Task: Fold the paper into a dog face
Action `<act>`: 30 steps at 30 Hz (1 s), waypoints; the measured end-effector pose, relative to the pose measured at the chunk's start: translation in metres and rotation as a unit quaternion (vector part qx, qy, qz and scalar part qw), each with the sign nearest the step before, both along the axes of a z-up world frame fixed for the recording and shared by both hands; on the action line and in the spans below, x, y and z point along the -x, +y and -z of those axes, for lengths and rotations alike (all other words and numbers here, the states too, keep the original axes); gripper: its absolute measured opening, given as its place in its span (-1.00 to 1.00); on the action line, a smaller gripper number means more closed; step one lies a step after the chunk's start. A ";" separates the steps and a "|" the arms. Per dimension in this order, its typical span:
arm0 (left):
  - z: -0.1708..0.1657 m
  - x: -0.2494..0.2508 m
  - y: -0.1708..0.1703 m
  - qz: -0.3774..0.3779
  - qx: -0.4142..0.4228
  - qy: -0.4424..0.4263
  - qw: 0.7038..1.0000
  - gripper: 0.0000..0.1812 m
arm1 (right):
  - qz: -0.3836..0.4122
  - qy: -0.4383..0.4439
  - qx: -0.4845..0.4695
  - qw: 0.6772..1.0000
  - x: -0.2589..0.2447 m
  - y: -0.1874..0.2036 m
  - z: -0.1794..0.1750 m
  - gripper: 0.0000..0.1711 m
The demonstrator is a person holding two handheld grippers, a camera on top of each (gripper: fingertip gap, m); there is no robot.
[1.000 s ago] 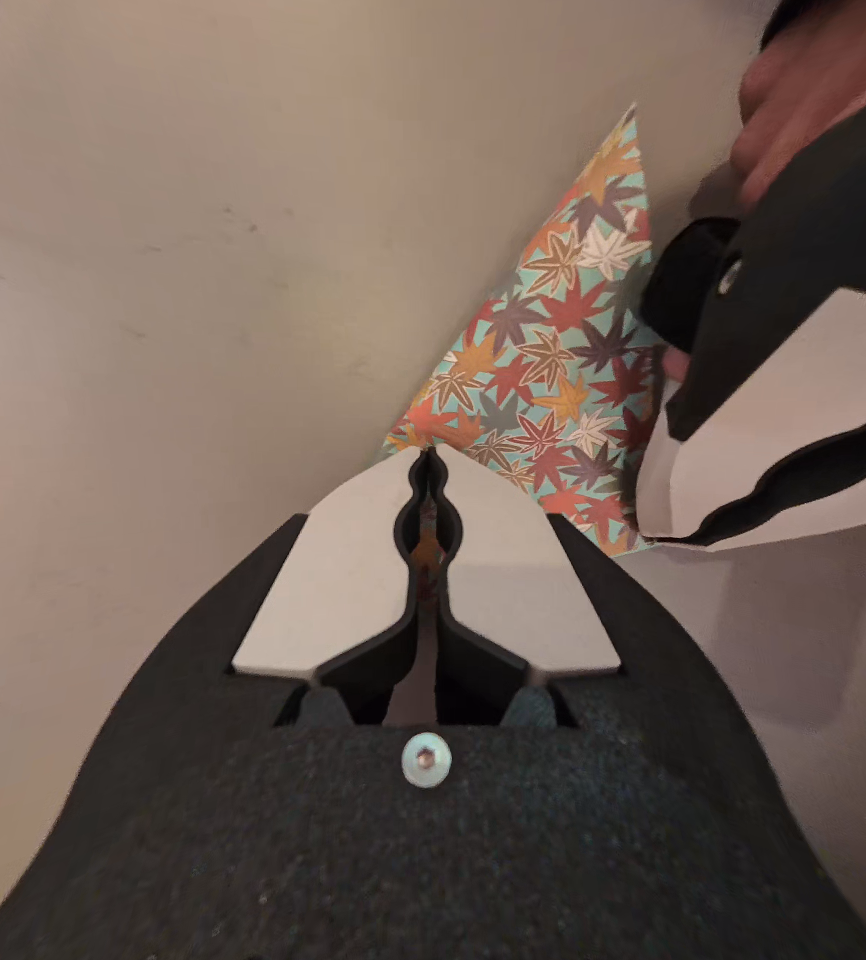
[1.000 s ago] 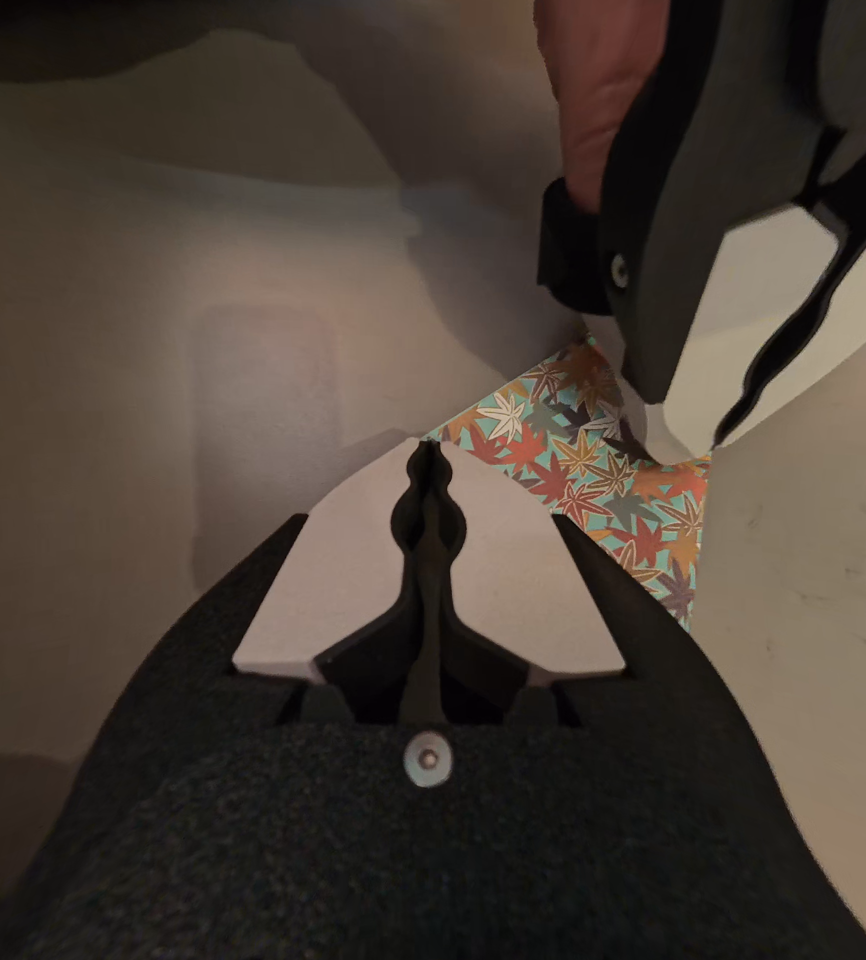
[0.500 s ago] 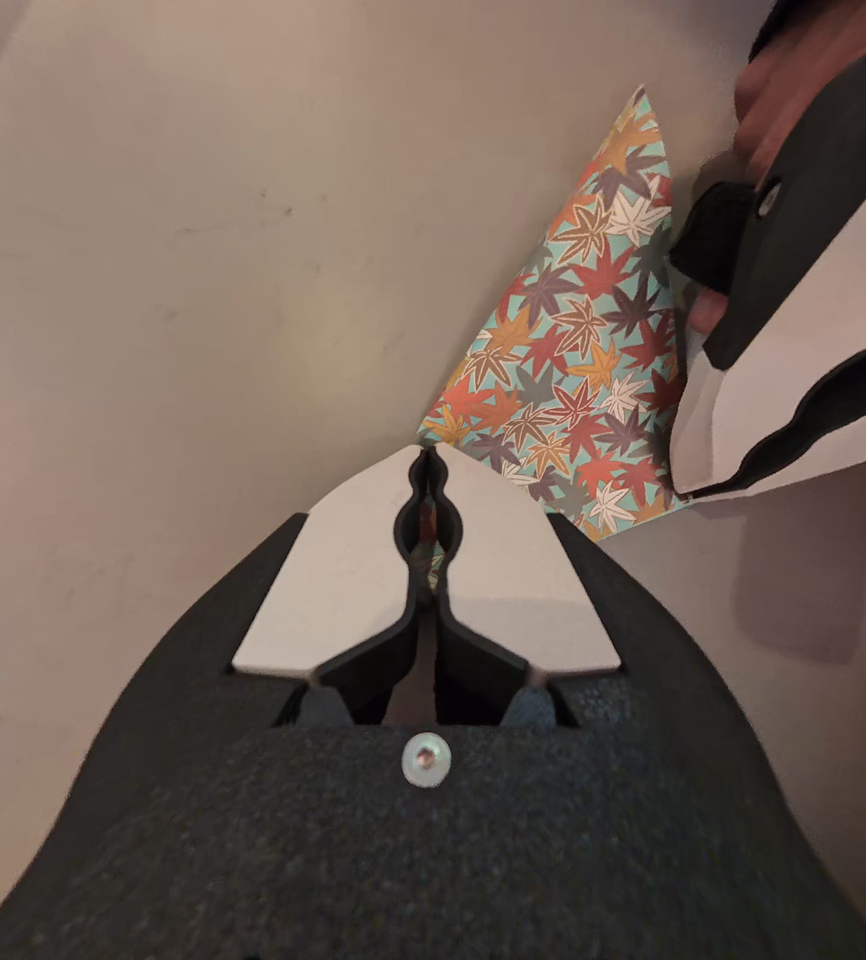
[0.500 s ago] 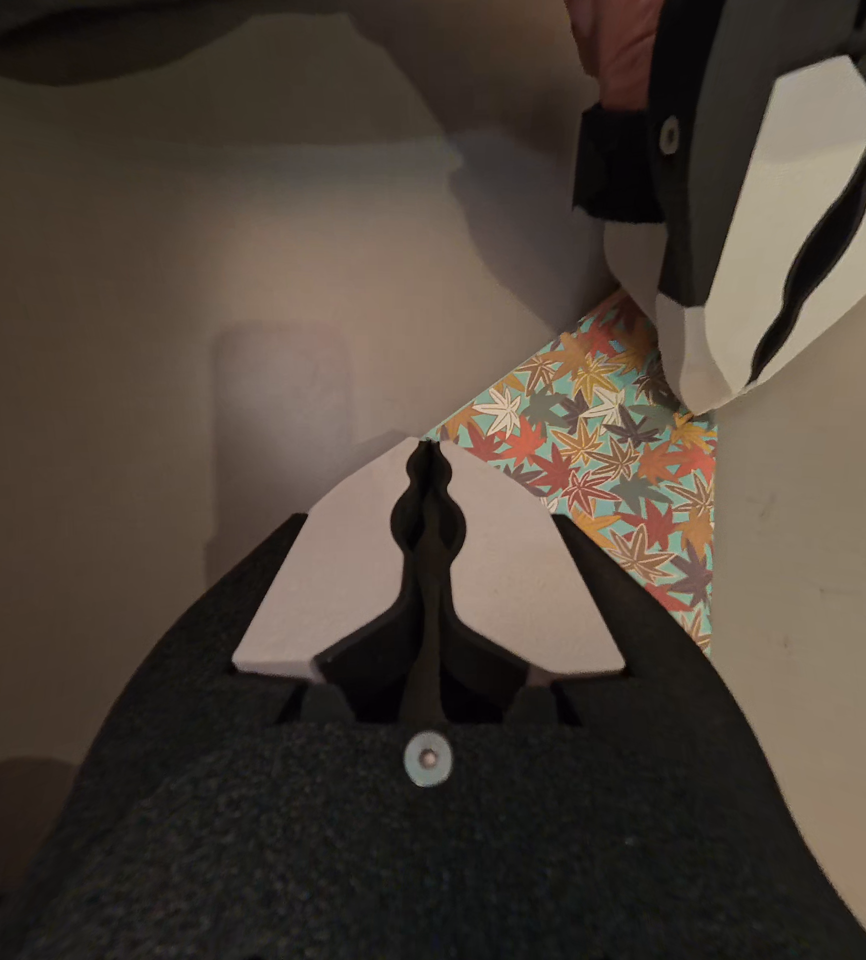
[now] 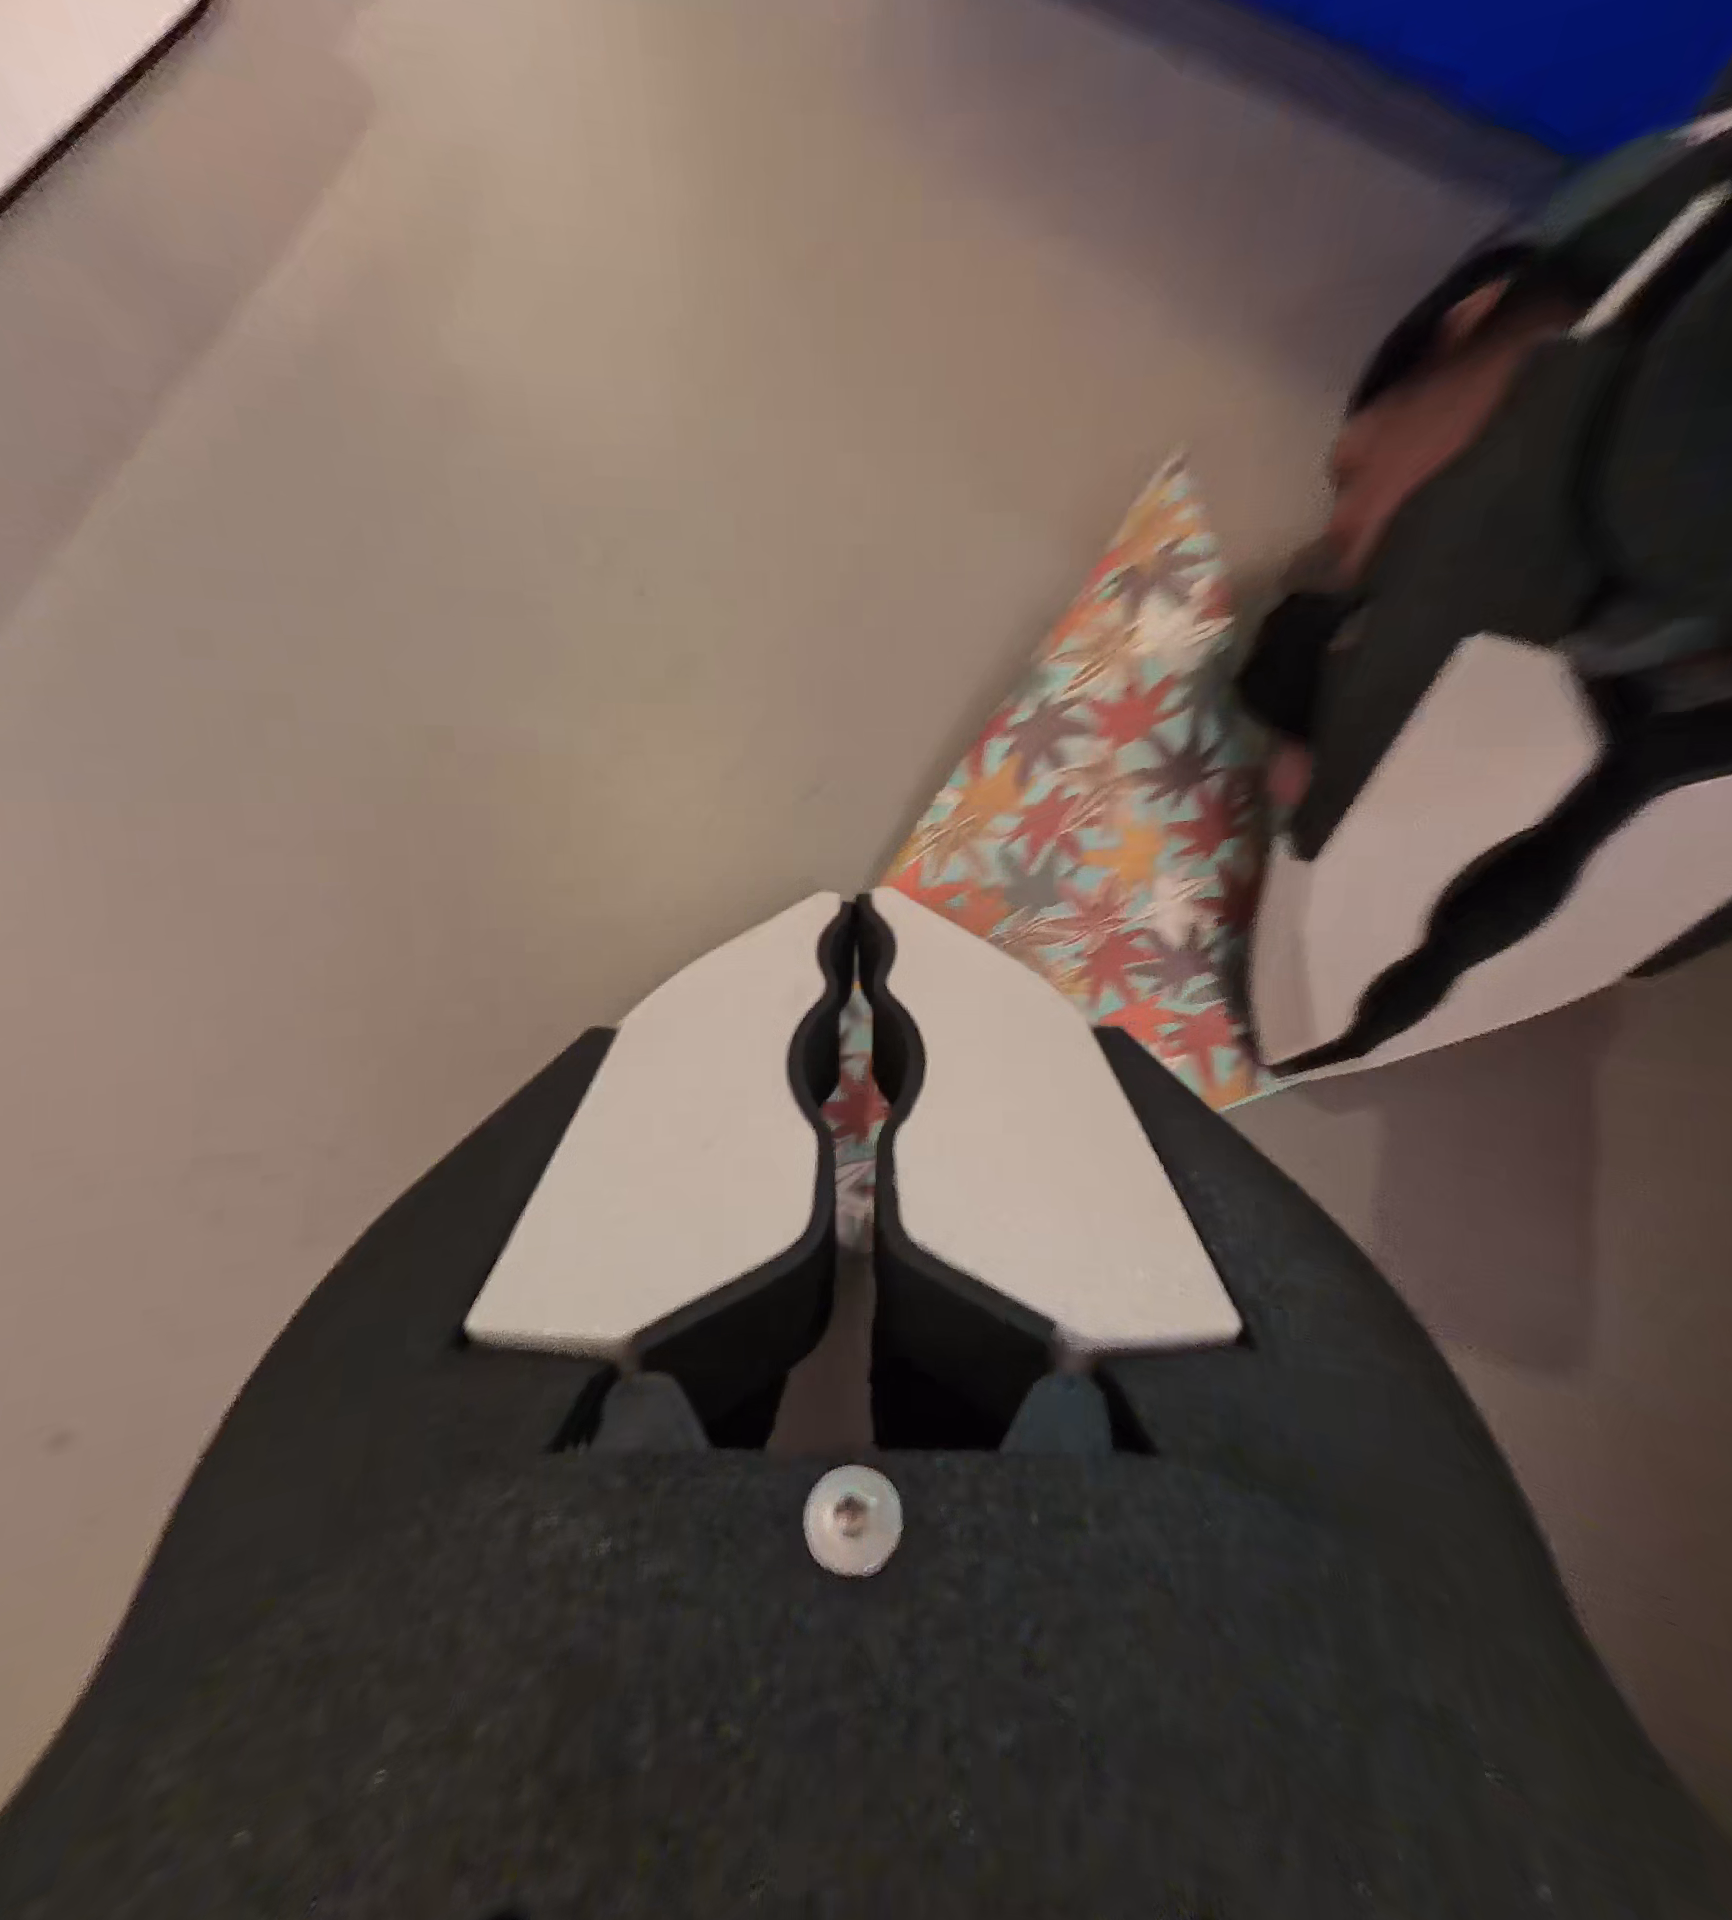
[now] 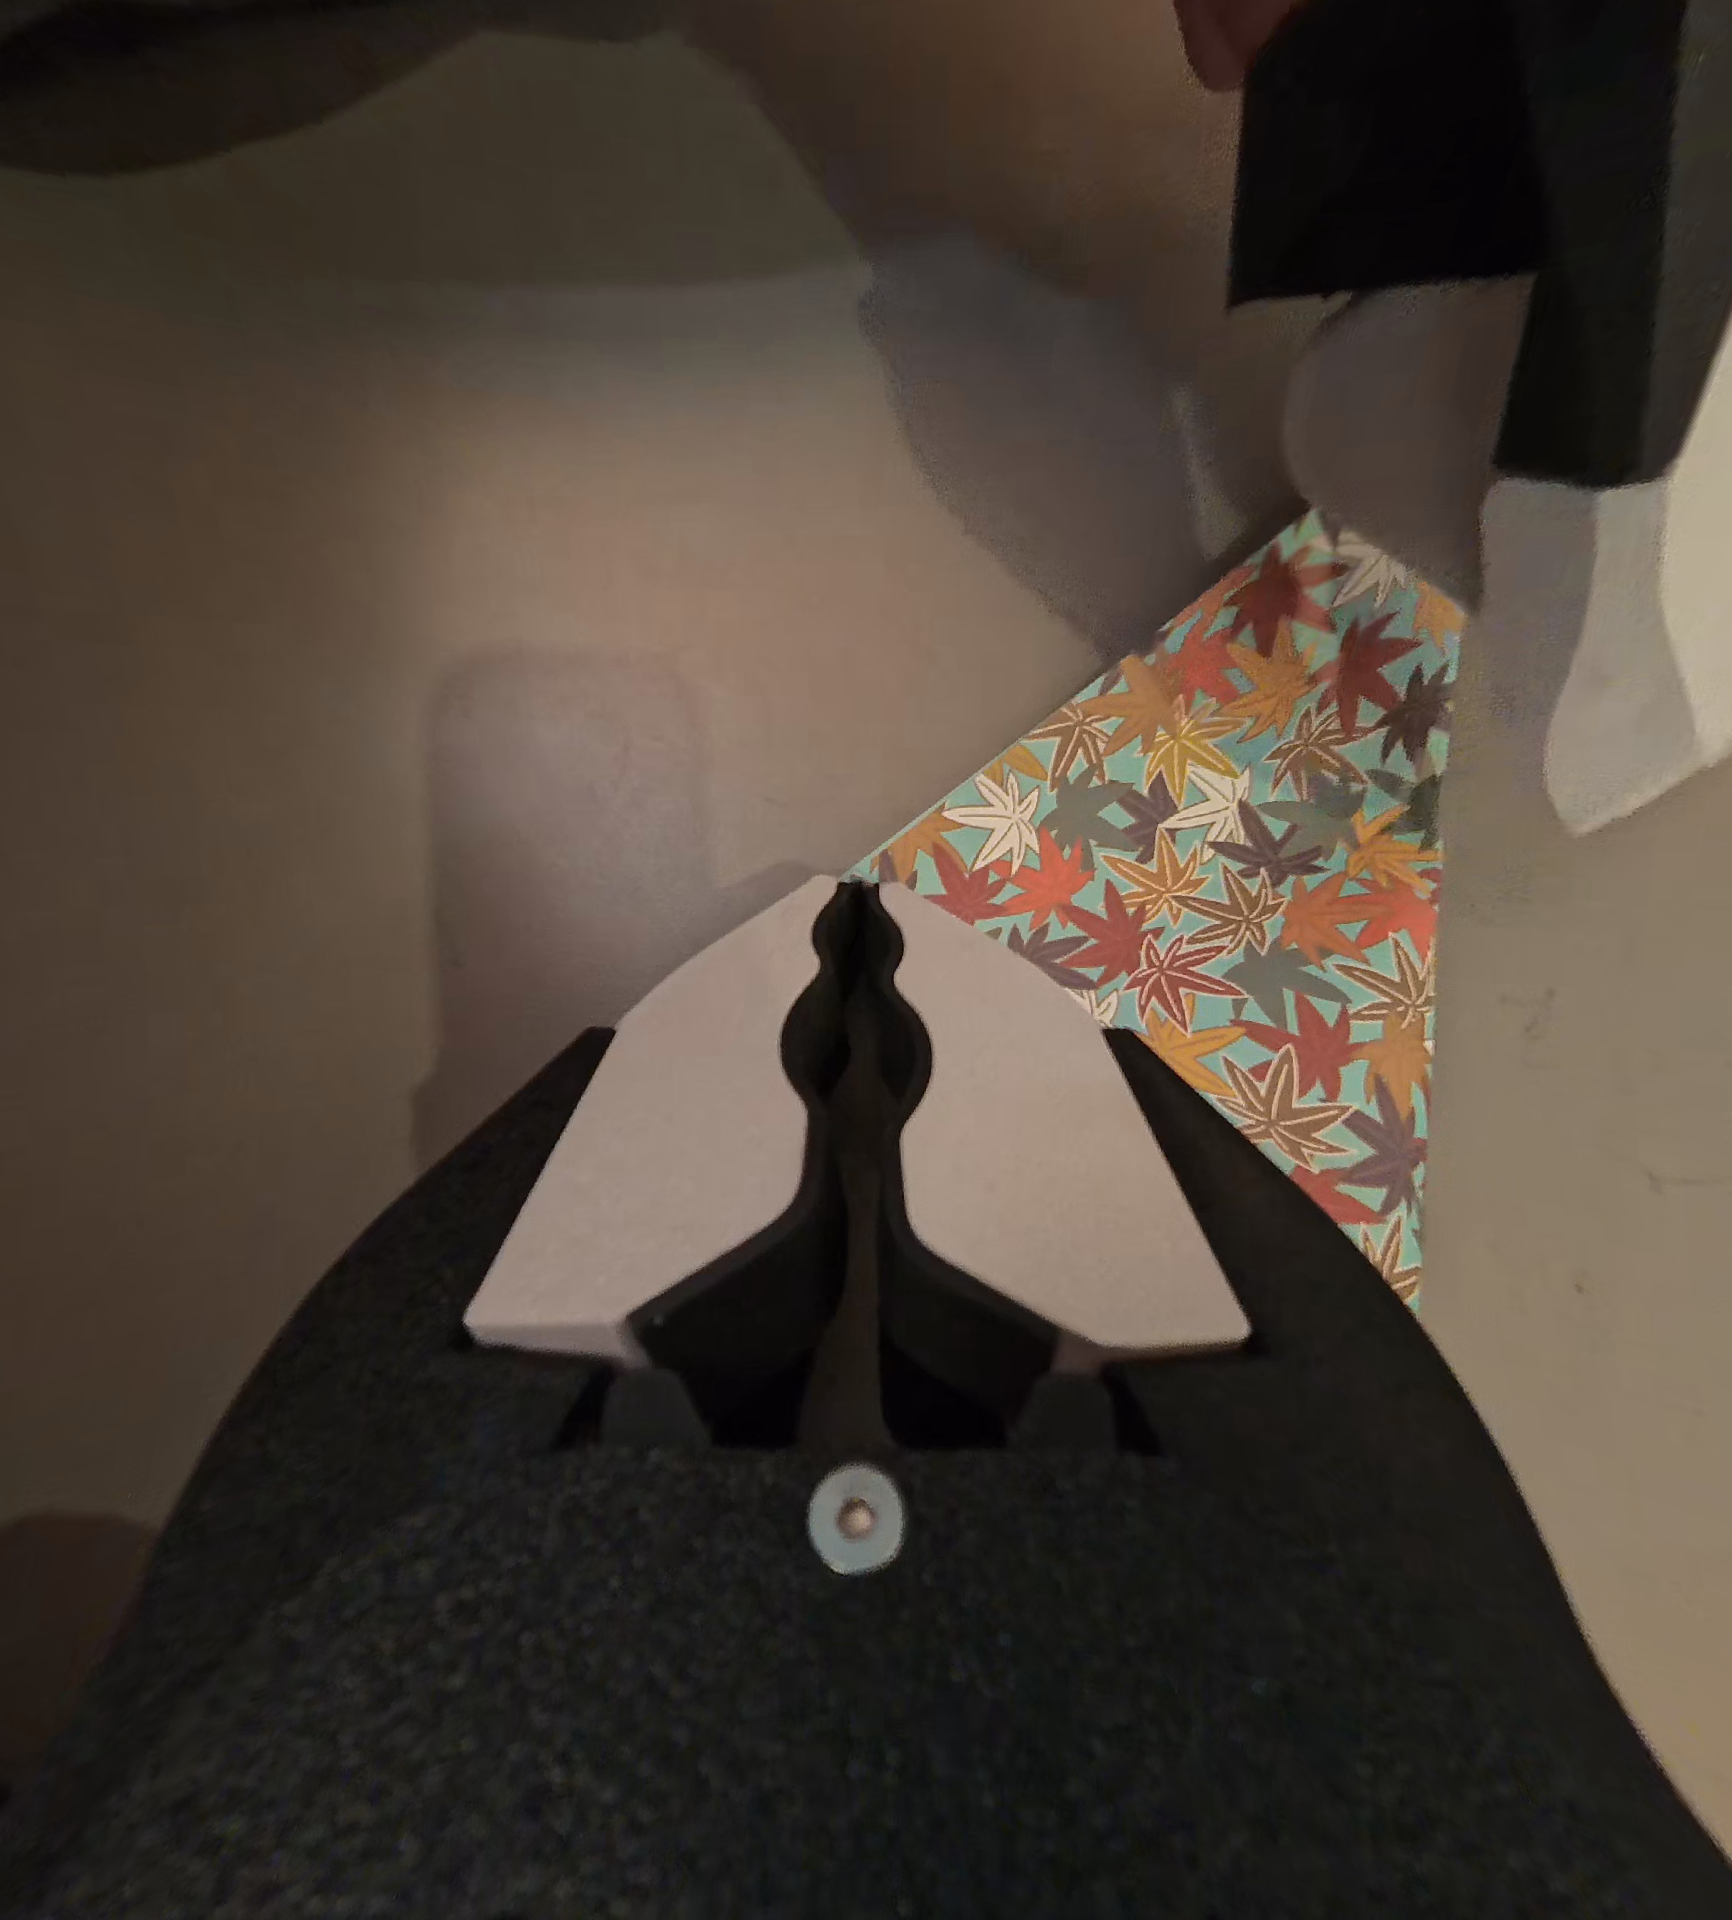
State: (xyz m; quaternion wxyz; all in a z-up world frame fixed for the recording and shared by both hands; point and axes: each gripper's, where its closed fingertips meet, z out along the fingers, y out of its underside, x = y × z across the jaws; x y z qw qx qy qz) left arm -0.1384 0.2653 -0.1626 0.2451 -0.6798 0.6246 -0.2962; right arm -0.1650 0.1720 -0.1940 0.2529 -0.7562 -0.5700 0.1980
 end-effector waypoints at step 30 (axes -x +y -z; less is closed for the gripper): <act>0.031 -0.020 -0.030 0.065 0.015 0.073 0.995 -1.00 | 0.000 -0.001 0.006 1.000 0.000 -0.001 0.000 -0.99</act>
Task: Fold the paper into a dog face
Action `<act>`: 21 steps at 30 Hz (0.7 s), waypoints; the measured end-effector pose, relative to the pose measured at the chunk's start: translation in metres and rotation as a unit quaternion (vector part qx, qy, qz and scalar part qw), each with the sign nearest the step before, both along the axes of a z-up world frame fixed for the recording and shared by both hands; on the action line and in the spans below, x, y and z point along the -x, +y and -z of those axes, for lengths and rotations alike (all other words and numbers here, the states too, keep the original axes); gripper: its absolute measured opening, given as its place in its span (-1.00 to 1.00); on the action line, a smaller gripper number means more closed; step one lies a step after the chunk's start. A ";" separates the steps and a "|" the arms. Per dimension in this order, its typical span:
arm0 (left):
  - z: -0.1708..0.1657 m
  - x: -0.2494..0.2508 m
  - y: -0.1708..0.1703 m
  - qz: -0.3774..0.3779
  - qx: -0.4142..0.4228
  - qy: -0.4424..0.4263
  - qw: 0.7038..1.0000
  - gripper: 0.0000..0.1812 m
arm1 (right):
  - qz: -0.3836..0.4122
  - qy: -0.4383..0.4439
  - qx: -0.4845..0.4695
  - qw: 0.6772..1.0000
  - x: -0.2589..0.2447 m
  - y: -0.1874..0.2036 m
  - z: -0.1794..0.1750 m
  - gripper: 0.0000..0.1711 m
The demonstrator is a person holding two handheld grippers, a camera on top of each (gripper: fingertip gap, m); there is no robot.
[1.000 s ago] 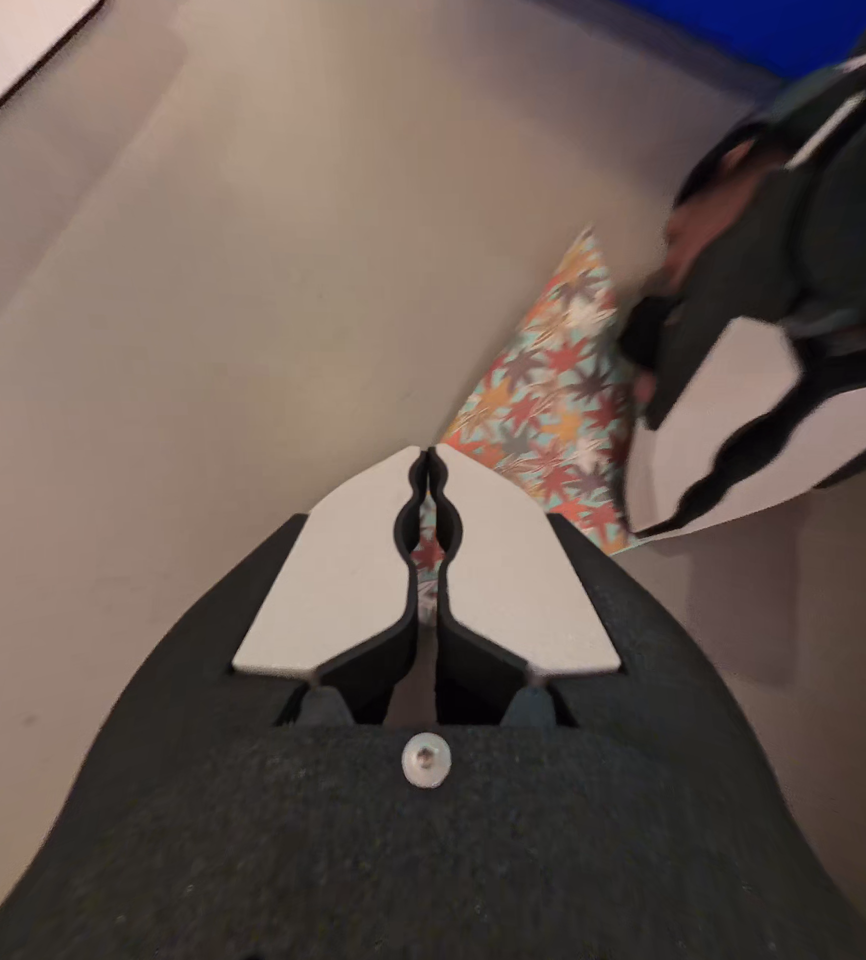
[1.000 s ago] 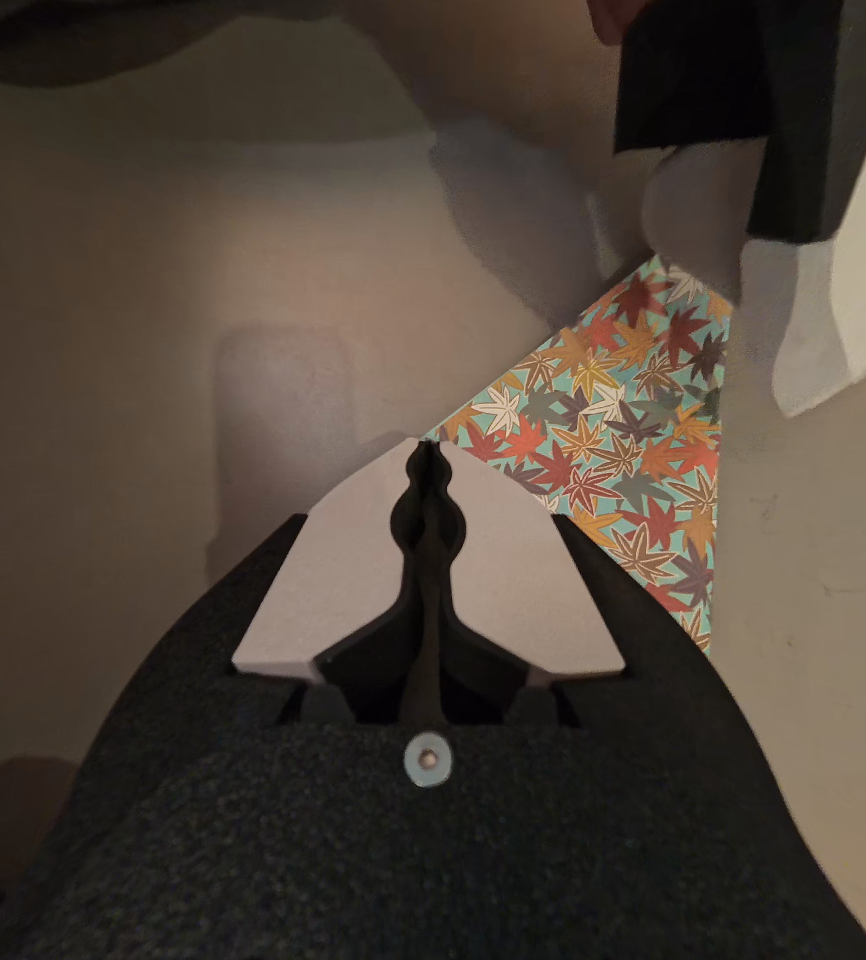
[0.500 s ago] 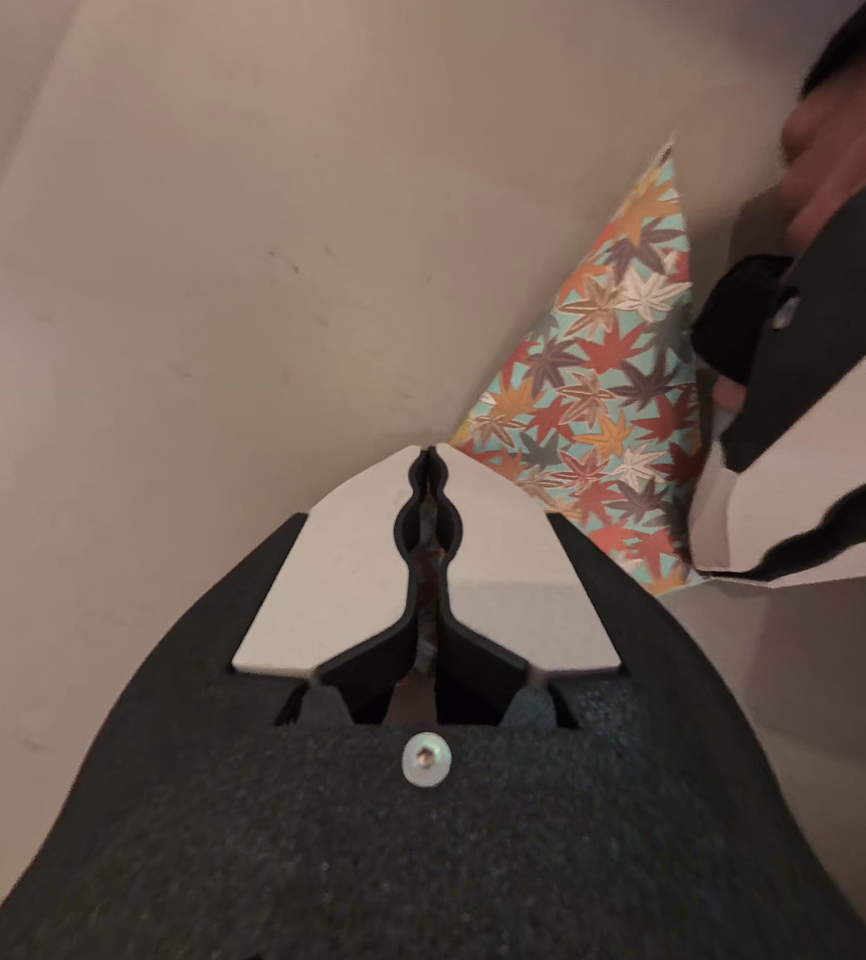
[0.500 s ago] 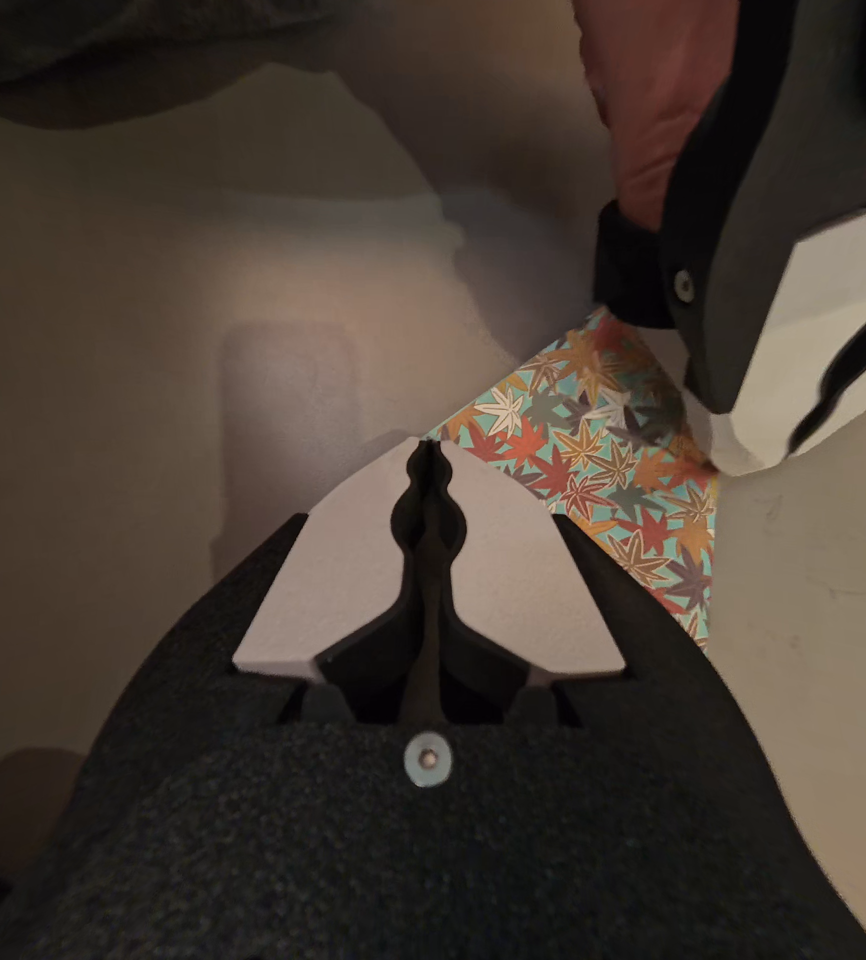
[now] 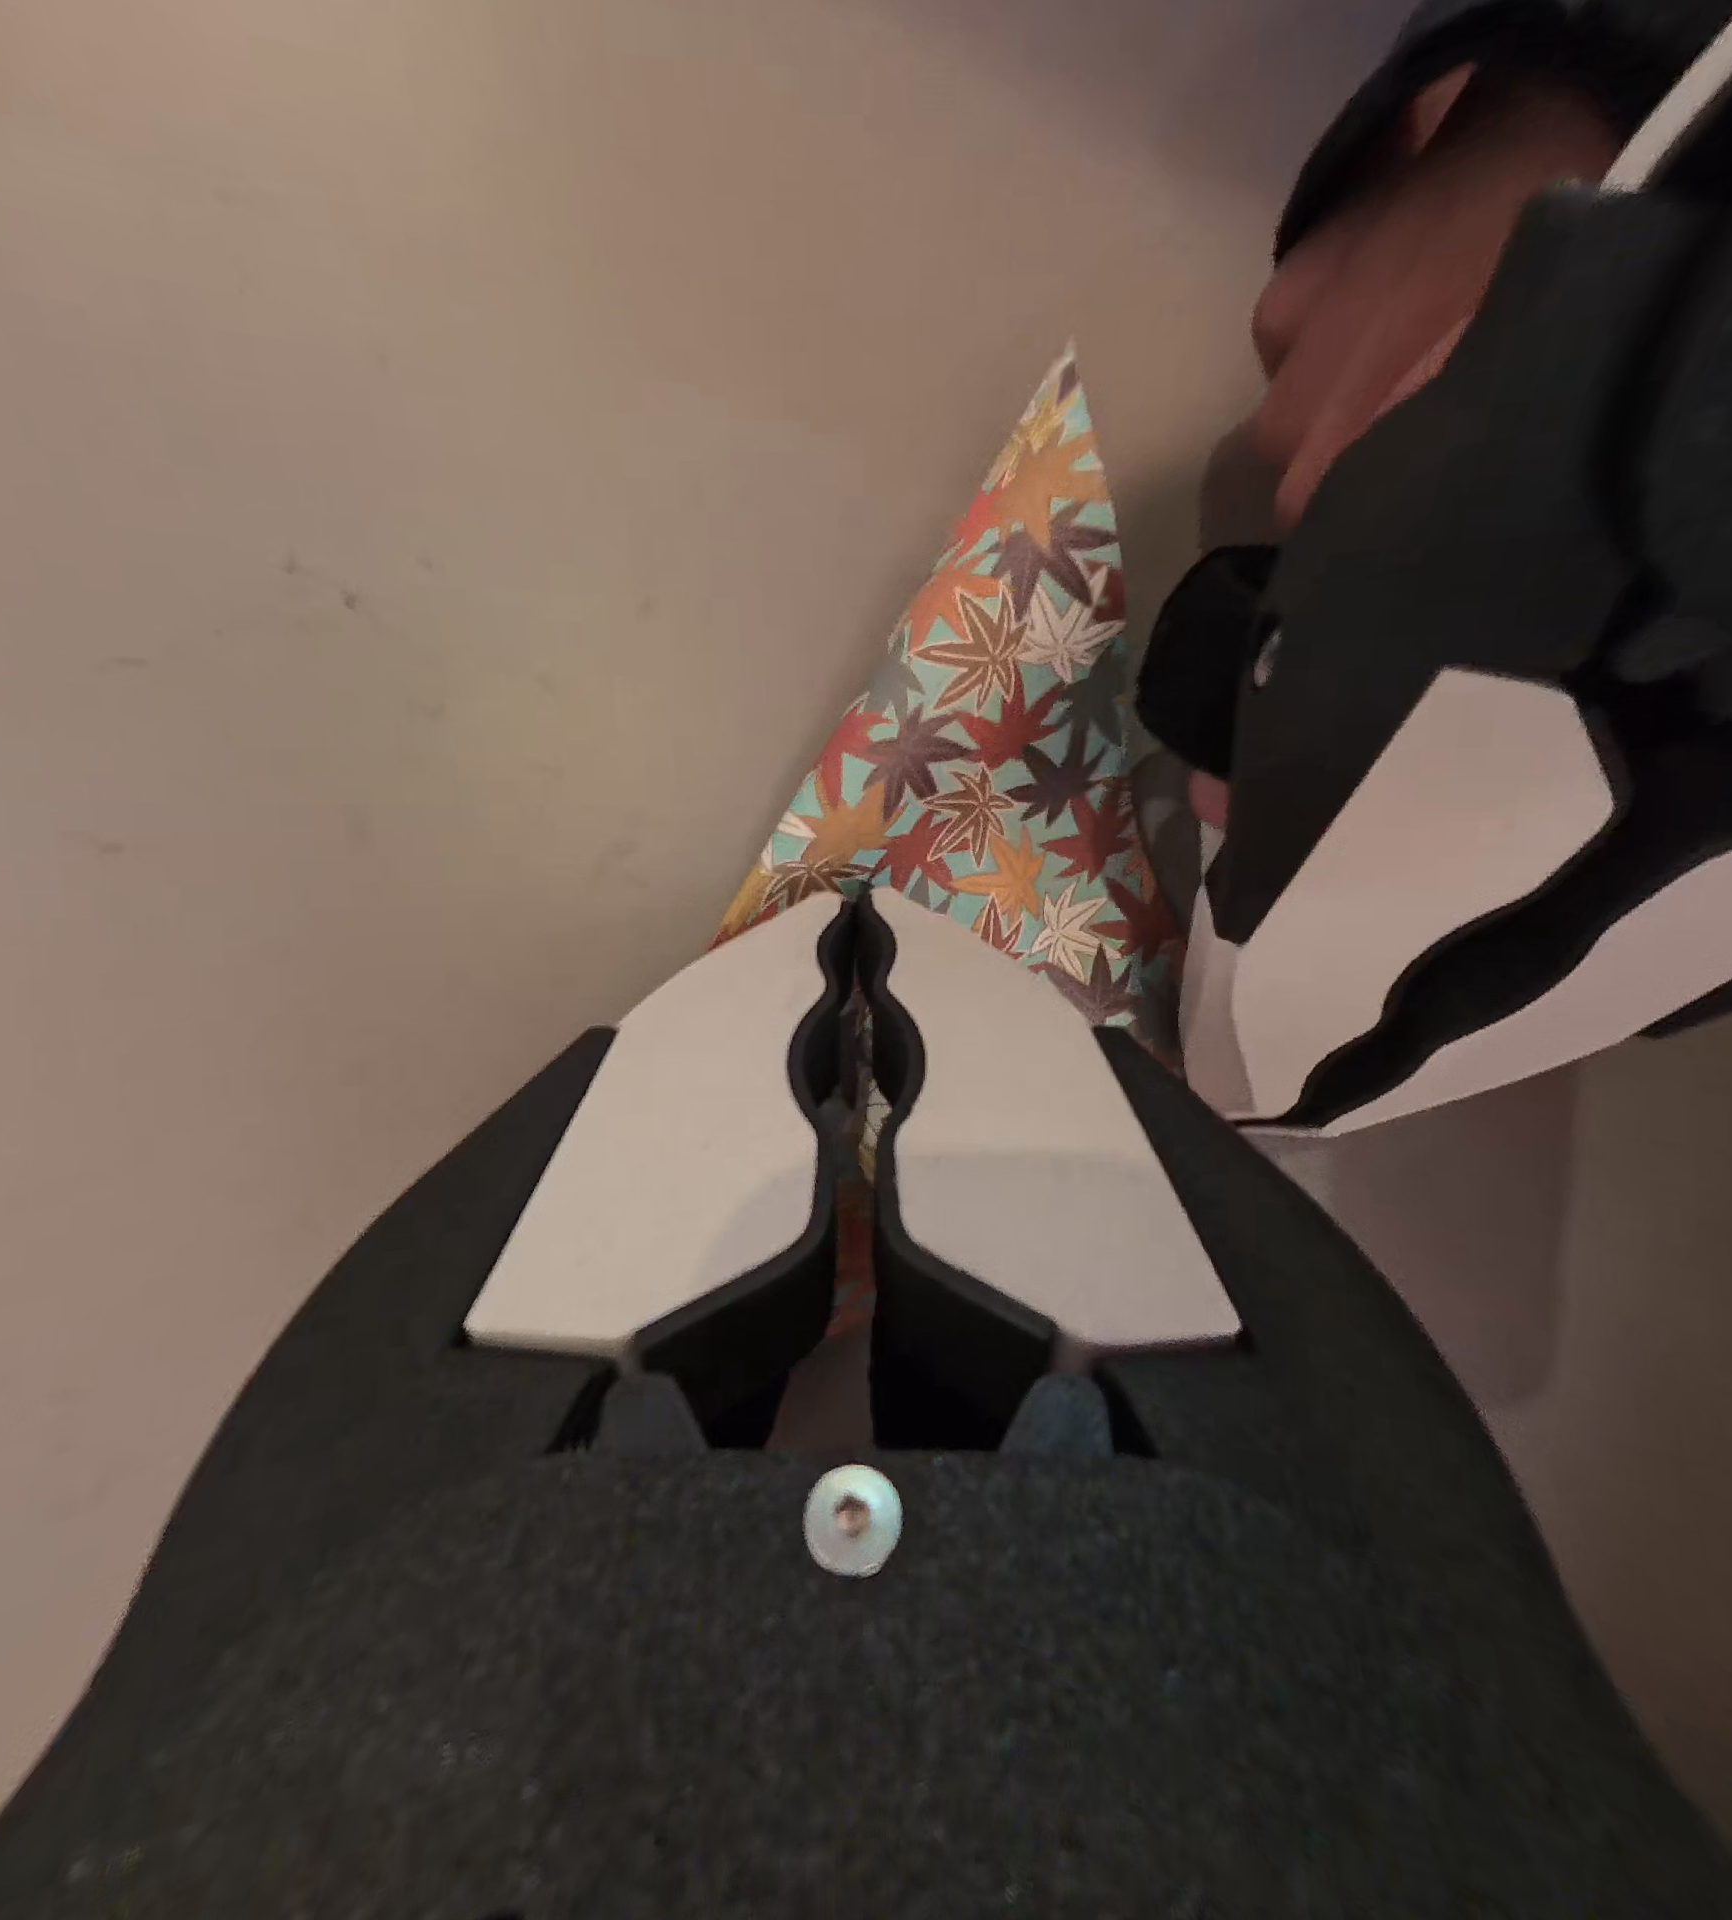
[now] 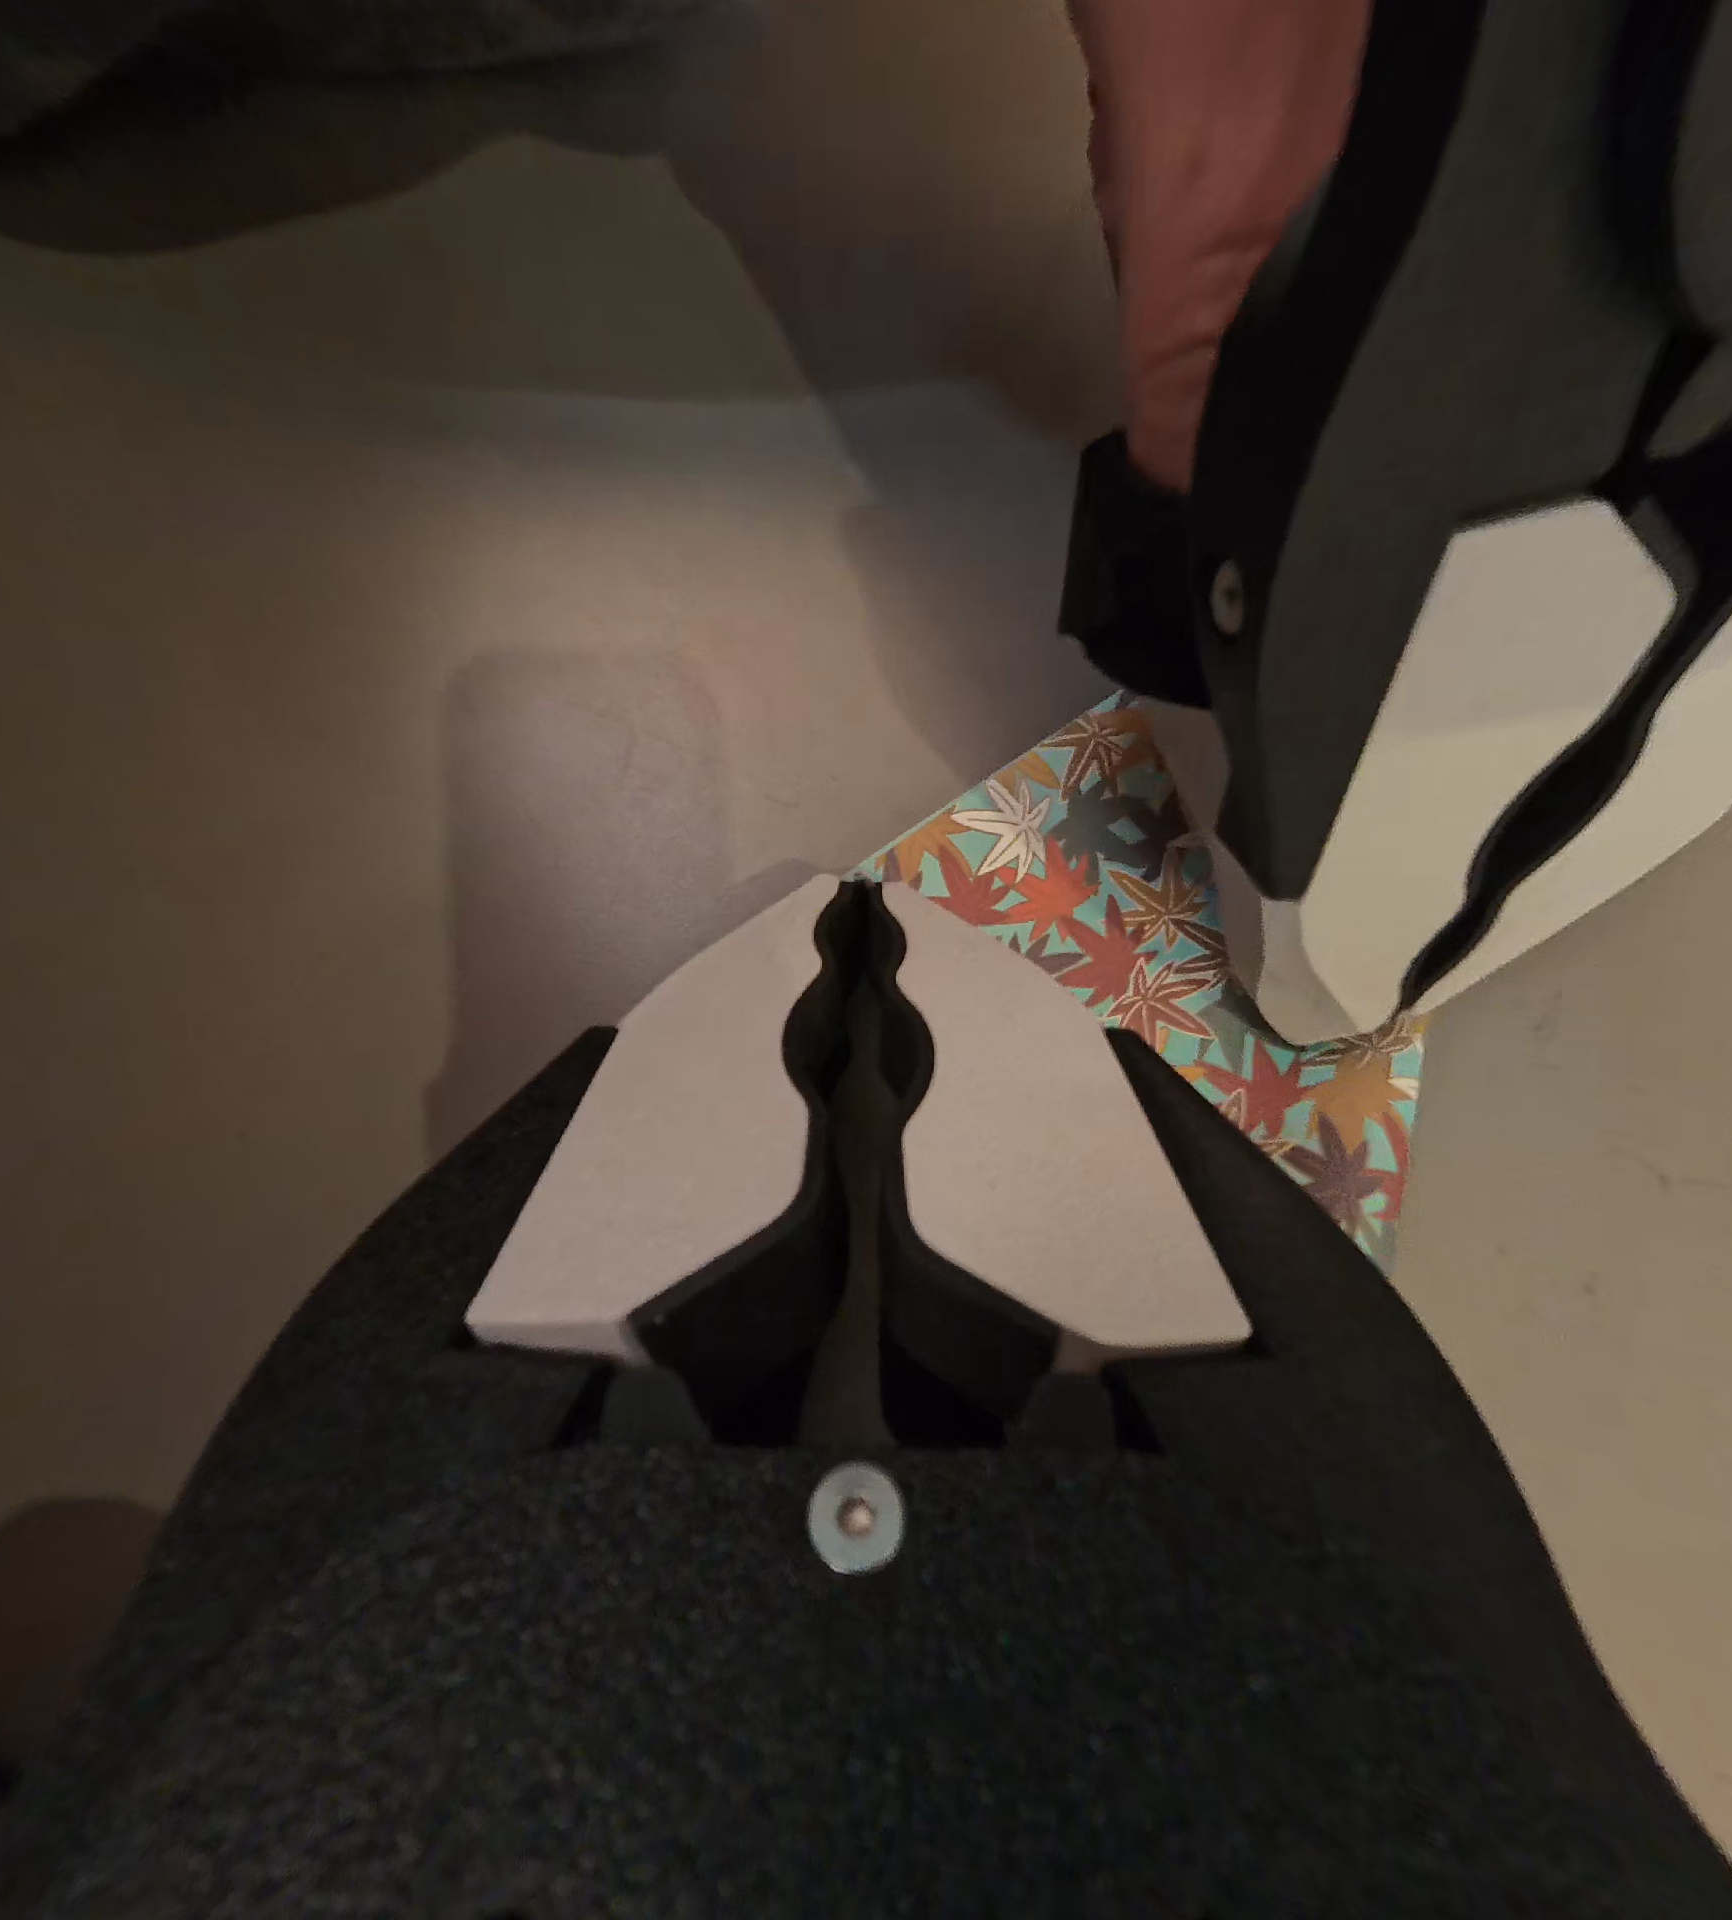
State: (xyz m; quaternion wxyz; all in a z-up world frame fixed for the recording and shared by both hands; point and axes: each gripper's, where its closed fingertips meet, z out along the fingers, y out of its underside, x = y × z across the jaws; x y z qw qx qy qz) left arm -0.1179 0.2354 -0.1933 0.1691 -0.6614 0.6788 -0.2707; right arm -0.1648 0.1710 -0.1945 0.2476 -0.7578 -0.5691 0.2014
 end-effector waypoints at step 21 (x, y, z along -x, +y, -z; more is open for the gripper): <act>0.001 -0.005 0.017 -0.032 -0.040 -0.013 0.999 -1.00 | 0.018 0.005 -0.019 1.000 0.000 0.001 0.000 -1.00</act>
